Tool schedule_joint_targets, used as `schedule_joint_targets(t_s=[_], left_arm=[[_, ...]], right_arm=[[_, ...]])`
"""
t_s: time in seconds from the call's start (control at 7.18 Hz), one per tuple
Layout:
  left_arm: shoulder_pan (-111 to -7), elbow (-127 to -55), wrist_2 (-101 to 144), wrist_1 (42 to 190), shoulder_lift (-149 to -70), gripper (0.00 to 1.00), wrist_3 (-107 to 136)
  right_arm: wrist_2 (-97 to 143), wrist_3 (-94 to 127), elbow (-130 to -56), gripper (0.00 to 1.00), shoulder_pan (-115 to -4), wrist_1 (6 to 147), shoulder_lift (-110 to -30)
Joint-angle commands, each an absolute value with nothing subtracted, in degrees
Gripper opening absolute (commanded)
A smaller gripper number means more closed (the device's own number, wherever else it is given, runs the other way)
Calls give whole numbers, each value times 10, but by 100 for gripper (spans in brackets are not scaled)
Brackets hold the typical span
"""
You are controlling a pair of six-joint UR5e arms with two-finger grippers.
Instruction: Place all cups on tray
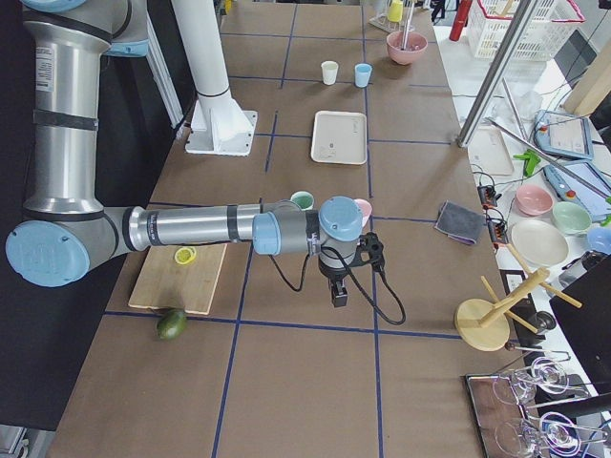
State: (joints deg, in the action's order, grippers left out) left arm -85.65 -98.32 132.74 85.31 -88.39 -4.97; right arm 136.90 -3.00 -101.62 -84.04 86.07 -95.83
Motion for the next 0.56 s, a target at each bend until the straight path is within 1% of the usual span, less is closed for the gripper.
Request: schedule_joint_targets(t_s=[0.0, 0.14, 0.42], left_arm=[[-856, -981, 1327, 880, -912, 100, -50], [-855, -972, 1327, 910, -913, 100, -50], [-855, -971, 1328, 915, -913, 100, -49]], right_arm=[[1363, 66, -1013, 100, -756, 766, -927], [1363, 126, -1013, 100, -725, 765, -907], [1308, 271, -1013, 100, -641, 762, -853]])
